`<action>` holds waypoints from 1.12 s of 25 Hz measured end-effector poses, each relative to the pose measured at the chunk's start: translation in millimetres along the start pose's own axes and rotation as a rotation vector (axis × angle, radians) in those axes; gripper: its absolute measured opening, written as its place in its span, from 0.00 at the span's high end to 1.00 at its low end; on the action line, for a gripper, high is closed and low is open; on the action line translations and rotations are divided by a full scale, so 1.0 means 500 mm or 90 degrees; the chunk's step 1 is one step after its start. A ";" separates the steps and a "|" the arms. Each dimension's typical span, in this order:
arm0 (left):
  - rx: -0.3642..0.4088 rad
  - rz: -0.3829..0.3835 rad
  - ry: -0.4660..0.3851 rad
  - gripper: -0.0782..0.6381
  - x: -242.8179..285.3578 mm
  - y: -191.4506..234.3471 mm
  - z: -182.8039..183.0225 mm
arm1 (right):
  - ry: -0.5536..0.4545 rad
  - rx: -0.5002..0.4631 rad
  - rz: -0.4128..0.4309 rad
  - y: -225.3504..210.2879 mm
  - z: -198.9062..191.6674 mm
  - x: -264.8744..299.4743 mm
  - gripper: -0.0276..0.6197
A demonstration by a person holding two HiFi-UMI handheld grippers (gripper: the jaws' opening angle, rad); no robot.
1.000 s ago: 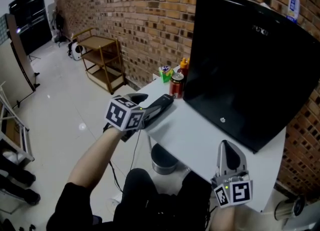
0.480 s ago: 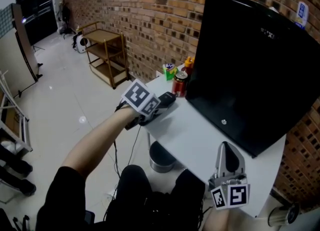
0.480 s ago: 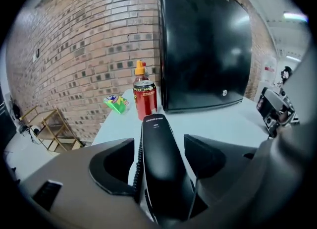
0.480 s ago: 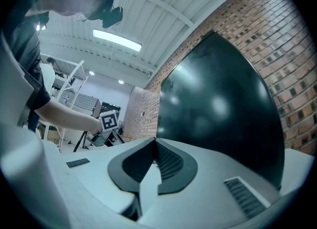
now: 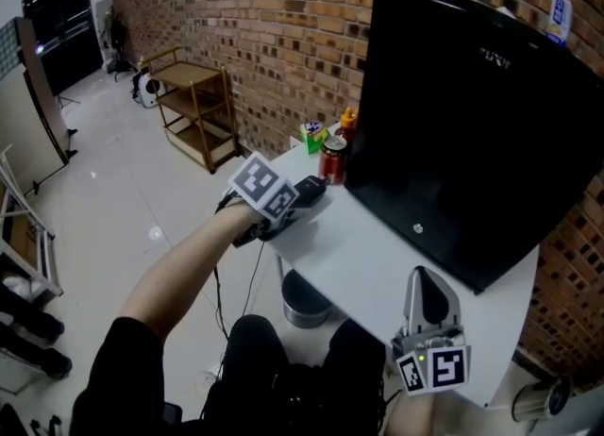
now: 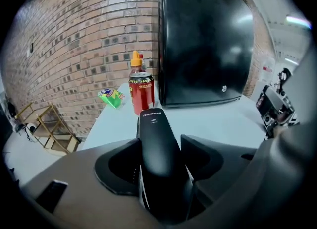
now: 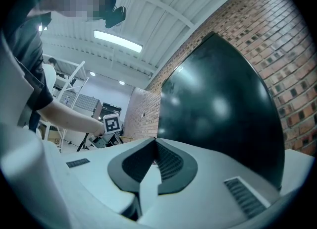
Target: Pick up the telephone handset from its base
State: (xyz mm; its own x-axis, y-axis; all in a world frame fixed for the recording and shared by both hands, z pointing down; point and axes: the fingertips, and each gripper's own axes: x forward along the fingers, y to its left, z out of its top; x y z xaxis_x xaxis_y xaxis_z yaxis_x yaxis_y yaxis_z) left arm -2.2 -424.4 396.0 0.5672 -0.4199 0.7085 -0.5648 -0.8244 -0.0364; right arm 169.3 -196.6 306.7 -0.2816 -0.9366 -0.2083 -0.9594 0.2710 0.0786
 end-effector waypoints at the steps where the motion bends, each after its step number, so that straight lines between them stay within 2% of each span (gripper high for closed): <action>1: -0.003 -0.001 -0.006 0.52 -0.001 0.000 0.001 | 0.001 0.000 0.000 0.000 -0.001 0.000 0.94; 7: -0.012 0.007 -0.060 0.52 -0.022 -0.003 0.007 | 0.010 -0.007 0.002 0.000 -0.010 0.006 0.94; 12: -0.020 -0.007 -0.152 0.52 -0.069 -0.012 0.040 | 0.018 -0.020 0.002 0.000 -0.011 0.019 0.94; 14: -0.021 -0.028 -0.214 0.52 -0.100 -0.022 0.051 | 0.022 -0.026 0.002 0.001 -0.009 0.023 0.94; 18: -0.049 -0.074 -0.391 0.52 -0.181 -0.017 0.070 | 0.029 -0.037 0.005 0.002 -0.011 0.032 0.94; 21: -0.071 -0.133 -0.514 0.53 -0.245 -0.015 0.071 | 0.036 -0.034 0.002 -0.002 -0.020 0.035 0.94; 23: -0.044 -0.173 -0.599 0.53 -0.290 -0.040 0.063 | 0.040 -0.031 0.000 -0.008 -0.024 0.034 0.94; 25: 0.000 -0.178 -0.662 0.53 -0.320 -0.071 0.046 | 0.043 -0.023 0.002 -0.013 -0.028 0.040 0.94; 28: 0.024 -0.171 -0.692 0.53 -0.330 -0.105 0.024 | 0.051 -0.015 0.009 -0.015 -0.034 0.057 0.94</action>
State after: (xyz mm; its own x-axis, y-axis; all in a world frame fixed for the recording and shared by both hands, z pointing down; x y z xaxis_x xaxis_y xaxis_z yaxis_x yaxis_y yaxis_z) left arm -59.1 -316.5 272.5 0.9005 -0.3195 -0.2950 -0.3372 -0.9414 -0.0096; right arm 168.8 -228.9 316.9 -0.2915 -0.9479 -0.1284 -0.9545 0.2794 0.1045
